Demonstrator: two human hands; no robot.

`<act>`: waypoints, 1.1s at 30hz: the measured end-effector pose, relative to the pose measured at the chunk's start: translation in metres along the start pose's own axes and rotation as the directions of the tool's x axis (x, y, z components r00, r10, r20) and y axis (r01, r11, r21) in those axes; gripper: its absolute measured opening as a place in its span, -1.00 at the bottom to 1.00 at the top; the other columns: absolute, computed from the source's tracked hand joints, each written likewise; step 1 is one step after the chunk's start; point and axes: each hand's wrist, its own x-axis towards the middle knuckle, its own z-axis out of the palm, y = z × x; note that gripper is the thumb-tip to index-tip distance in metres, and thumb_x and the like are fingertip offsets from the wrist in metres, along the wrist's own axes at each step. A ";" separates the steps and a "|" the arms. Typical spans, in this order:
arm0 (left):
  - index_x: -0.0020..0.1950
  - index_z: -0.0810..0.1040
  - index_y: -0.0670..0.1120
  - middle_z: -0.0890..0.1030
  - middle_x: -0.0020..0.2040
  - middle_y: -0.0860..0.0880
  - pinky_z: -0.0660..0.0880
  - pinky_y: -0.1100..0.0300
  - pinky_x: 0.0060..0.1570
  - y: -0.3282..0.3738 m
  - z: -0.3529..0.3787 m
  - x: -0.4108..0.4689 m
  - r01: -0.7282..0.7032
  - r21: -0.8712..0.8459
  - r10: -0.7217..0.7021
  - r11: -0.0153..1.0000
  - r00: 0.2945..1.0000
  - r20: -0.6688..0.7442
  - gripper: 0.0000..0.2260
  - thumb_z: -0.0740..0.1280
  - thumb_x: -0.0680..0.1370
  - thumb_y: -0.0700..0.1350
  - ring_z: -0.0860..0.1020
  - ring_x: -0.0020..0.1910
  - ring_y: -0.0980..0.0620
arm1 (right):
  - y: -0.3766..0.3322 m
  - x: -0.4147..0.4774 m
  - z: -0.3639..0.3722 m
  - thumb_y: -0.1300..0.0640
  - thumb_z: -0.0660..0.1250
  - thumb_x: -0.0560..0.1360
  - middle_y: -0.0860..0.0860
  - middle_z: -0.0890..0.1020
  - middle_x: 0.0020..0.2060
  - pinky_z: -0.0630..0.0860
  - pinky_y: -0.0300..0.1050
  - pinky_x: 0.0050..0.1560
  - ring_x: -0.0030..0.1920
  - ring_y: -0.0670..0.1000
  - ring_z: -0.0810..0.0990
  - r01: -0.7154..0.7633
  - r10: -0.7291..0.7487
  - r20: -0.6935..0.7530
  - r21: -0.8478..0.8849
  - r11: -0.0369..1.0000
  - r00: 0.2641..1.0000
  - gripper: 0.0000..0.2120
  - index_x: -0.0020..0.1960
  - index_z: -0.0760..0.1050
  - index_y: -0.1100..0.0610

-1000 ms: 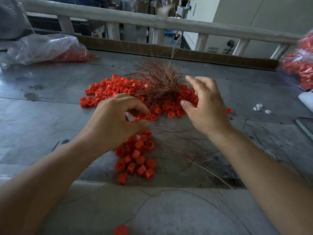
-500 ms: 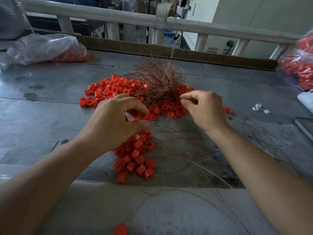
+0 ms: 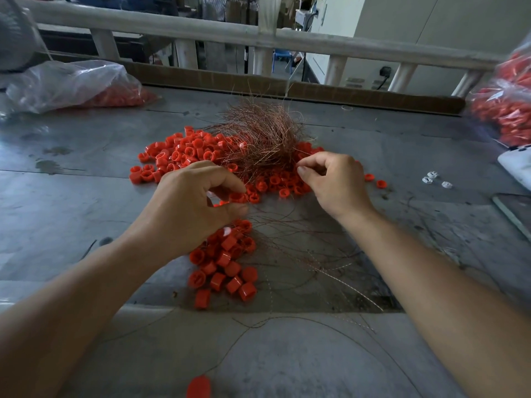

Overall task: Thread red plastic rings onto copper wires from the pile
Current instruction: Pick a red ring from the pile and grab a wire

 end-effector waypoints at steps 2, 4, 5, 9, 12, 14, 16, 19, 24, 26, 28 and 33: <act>-0.21 0.50 0.20 0.53 -0.18 0.22 0.37 0.58 -0.18 0.000 -0.001 0.000 0.002 0.003 -0.002 1.000 1.000 0.000 -0.73 0.50 0.31 -0.13 0.47 -0.21 0.44 | 0.000 0.001 0.000 0.23 0.34 0.47 -0.06 0.58 -0.25 0.39 -0.34 -0.15 -0.20 -0.12 0.51 0.004 -0.004 -0.010 0.006 1.000 1.000 -0.90 -0.08 0.62 0.19; -0.20 0.52 0.18 0.52 -0.18 0.22 0.36 0.59 -0.19 0.000 -0.001 -0.001 -0.003 0.002 0.003 1.000 1.000 -0.002 -0.74 0.50 0.30 -0.13 0.47 -0.21 0.45 | -0.002 0.002 -0.003 0.24 0.31 0.47 -0.08 0.55 -0.28 0.36 -0.34 -0.19 -0.23 -0.13 0.49 0.033 -0.032 -0.049 0.031 0.999 0.998 -0.92 -0.14 0.59 0.17; -0.20 0.52 0.17 0.52 -0.19 0.23 0.36 0.59 -0.19 0.000 -0.002 -0.001 -0.007 -0.002 0.007 1.000 1.000 -0.004 -0.75 0.51 0.30 -0.13 0.47 -0.21 0.45 | -0.004 0.002 -0.005 0.25 0.30 0.47 -0.10 0.54 -0.30 0.35 -0.35 -0.20 -0.26 -0.15 0.47 0.060 -0.054 -0.090 0.066 0.996 0.994 -0.91 -0.17 0.57 0.14; -0.21 0.49 0.23 0.53 -0.18 0.20 0.41 0.52 -0.20 0.001 -0.003 -0.001 -0.013 -0.045 0.011 0.999 0.999 -0.034 -0.72 0.50 0.28 -0.09 0.50 -0.21 0.35 | -0.017 0.002 -0.023 0.22 0.25 0.44 -0.13 0.47 -0.35 0.34 -0.31 -0.24 -0.33 -0.19 0.42 0.208 -0.095 -0.306 0.361 0.909 0.947 -0.86 -0.25 0.42 0.01; -0.16 0.51 0.23 0.55 -0.11 0.15 0.47 0.43 -0.18 0.004 -0.004 -0.002 -0.097 -0.107 0.090 0.990 0.994 -0.065 -0.77 0.47 0.27 0.01 0.52 -0.17 0.20 | -0.021 -0.007 -0.033 0.26 0.26 0.43 -0.11 0.46 -0.36 0.35 -0.31 -0.22 -0.32 -0.17 0.42 0.329 -0.247 -0.282 0.292 0.898 0.927 -0.85 -0.27 0.41 0.06; -0.12 0.53 0.16 0.54 -0.02 0.14 0.49 0.36 -0.22 0.008 -0.004 -0.004 -0.204 -0.111 0.196 0.973 0.977 -0.083 -0.78 0.49 0.30 0.01 0.52 -0.18 0.15 | -0.024 -0.014 -0.034 0.30 0.29 0.41 -0.08 0.47 -0.36 0.36 -0.34 -0.19 -0.29 -0.14 0.44 0.410 -0.364 -0.226 0.206 0.889 0.904 -0.88 -0.26 0.44 0.12; -0.10 0.55 0.07 0.51 0.06 0.12 0.50 0.31 -0.26 0.010 -0.003 -0.007 -0.290 -0.094 0.282 0.953 0.956 -0.085 -0.81 0.46 0.33 -0.05 0.52 -0.19 0.13 | -0.029 -0.020 -0.035 0.31 0.33 0.39 -0.02 0.48 -0.37 0.38 -0.30 -0.19 -0.29 -0.06 0.46 0.480 -0.454 -0.171 0.174 0.860 0.875 -0.90 -0.28 0.49 0.17; -0.09 0.57 0.01 0.48 0.19 0.07 0.51 0.31 -0.20 0.012 0.000 -0.009 -0.365 -0.099 0.363 0.926 0.931 -0.044 -0.86 0.40 0.37 -0.04 0.55 -0.14 0.11 | -0.037 -0.026 -0.031 0.29 0.37 0.38 0.02 0.51 -0.37 0.39 -0.21 -0.21 -0.31 -0.01 0.47 0.563 -0.555 -0.094 0.134 0.815 0.826 -0.91 -0.30 0.54 0.23; -0.10 0.63 -0.12 0.51 0.03 0.19 0.48 0.39 -0.04 0.012 0.002 -0.009 -0.398 -0.059 0.399 0.915 0.917 0.007 -0.79 0.36 0.38 -0.03 0.55 -0.07 0.18 | -0.045 -0.036 -0.024 0.26 0.39 0.38 0.08 0.57 -0.36 0.44 -0.14 -0.22 -0.31 0.05 0.53 0.631 -0.634 -0.025 0.135 0.764 0.773 -0.91 -0.28 0.57 0.26; -0.10 0.63 -0.11 0.53 -0.02 0.18 0.49 0.38 -0.09 0.013 0.002 -0.009 -0.401 -0.068 0.402 0.914 0.916 -0.001 -0.79 0.36 0.38 -0.02 0.55 -0.09 0.19 | -0.045 -0.037 -0.023 0.21 0.39 0.40 0.05 0.59 -0.30 0.46 -0.15 -0.18 -0.25 0.02 0.54 0.620 -0.627 -0.022 0.183 0.763 0.779 -0.90 -0.21 0.58 0.26; -0.11 0.62 -0.03 0.57 -0.04 0.14 0.47 0.41 -0.07 0.013 0.001 -0.010 -0.387 -0.160 0.390 0.908 0.921 -0.016 -0.85 0.38 0.37 -0.03 0.56 -0.07 0.22 | -0.045 -0.036 -0.023 0.16 0.31 0.47 0.01 0.58 -0.11 0.49 -0.18 -0.05 -0.07 -0.04 0.56 0.536 -0.566 0.006 0.317 0.783 0.824 -0.80 0.04 0.54 0.23; -0.03 0.61 -0.05 0.63 -0.03 0.05 0.50 0.31 0.01 0.014 -0.003 -0.012 -0.247 -0.532 0.284 0.810 0.959 -0.013 -0.73 0.46 0.33 0.01 0.60 0.00 0.10 | -0.046 -0.039 -0.019 0.22 0.12 0.54 0.05 0.56 0.09 0.46 -0.14 0.16 0.14 -0.03 0.53 0.358 -0.499 0.238 0.455 0.815 0.833 -0.68 0.27 0.39 0.26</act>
